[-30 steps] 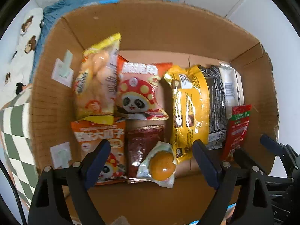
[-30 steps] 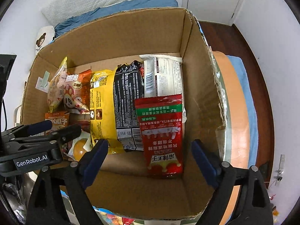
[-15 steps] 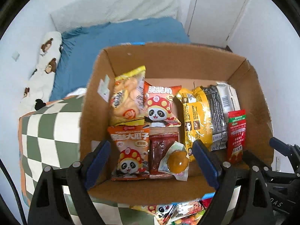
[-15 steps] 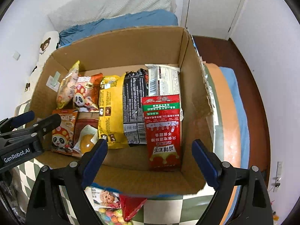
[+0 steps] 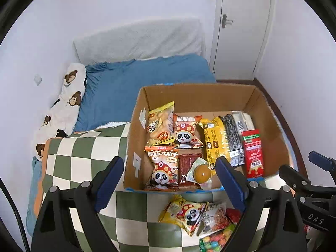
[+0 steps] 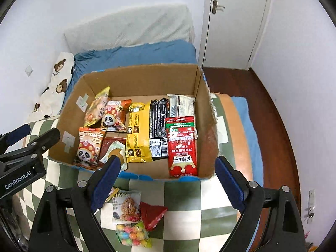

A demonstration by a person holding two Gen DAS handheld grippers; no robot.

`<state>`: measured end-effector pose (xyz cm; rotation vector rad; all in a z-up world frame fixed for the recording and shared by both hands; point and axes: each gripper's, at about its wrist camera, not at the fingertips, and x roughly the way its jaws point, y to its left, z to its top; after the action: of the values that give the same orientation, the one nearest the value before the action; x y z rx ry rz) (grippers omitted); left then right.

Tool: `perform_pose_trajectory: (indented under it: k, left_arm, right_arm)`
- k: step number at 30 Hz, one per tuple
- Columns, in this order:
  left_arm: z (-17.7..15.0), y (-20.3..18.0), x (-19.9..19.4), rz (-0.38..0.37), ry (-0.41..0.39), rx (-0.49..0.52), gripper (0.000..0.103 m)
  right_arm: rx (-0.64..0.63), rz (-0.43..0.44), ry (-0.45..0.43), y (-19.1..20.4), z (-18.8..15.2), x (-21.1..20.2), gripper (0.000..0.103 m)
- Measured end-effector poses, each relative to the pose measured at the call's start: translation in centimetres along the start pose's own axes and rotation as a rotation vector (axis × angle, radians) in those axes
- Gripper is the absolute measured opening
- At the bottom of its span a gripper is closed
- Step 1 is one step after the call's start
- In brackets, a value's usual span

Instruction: Organize snacks

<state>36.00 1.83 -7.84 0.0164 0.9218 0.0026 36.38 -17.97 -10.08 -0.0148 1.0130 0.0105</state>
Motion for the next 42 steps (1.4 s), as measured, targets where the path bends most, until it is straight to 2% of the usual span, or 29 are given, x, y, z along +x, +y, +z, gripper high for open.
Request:
perform_pose_trajectory:
  k: [9, 15, 18, 21, 24, 28, 31, 35, 38, 40, 41, 42]
  left_arm:
    - [-2.2, 0.1, -4.7, -0.035, -0.053, -0.008, 0.089]
    - [-4.9, 0.5, -4.5, -0.023, -0.004, -0.025, 0.089]
    - [-7.2, 1.1, -2.5, 0.006, 0.066, -0.036, 0.089]
    - [-10.0, 2.2, 0.6, 0.027, 0.181, -0.072, 0.089]
    - [-12.6, 3.0, 3.2, 0.069, 0.261, -0.081, 0.089]
    - [-14.7, 4.1, 5.2, 0.065, 0.351, -0.132, 0.089]
    - [-14.8, 4.9, 5.5, 0.047, 0.371, -0.179, 0.089]
    - [-13.3, 5.1, 6.0, 0.011, 0.377, -0.215, 0.089]
    - [-11.9, 4.5, 6.9, -0.022, 0.393, -0.232, 0.089]
    - [-11.0, 3.7, 8.0, -0.04, 0.408, -0.227, 0.089]
    - [-10.7, 3.3, 8.6, -0.05, 0.421, -0.225, 0.089]
    - [-10.4, 2.7, 9.4, -0.074, 0.44, -0.229, 0.089]
  right_arm:
    - [0.008, 0.026, -0.083, 0.1, -2.4, -5.7, 0.093]
    - [0.048, 0.078, -0.053, 0.0, -4.5, -6.4, 0.093]
    - [0.076, 0.099, 0.014, -0.2, -6.4, -4.6, 0.093]
    - [0.125, 0.13, 0.12, -0.9, -8.8, -1.2, 0.093]
    - [0.199, 0.171, 0.24, -1.4, -11.7, 3.1, 0.093]
    - [0.396, 0.276, 0.42, -1.7, -16.1, 8.8, 0.093]
    - [0.525, 0.329, 0.494, -1.0, -18.3, 11.3, 0.093]
    - [0.64, 0.298, 0.521, 0.3, -19.3, 13.3, 0.093]
    - [0.645, 0.223, 0.513, 1.4, -19.2, 14.2, 0.092]
    - [0.629, 0.187, 0.501, 1.7, -19.2, 14.3, 0.084]
    - [0.602, 0.159, 0.493, 1.9, -19.2, 14.3, 0.072]
    - [0.572, 0.145, 0.487, 2.1, -19.2, 14.1, 0.071]
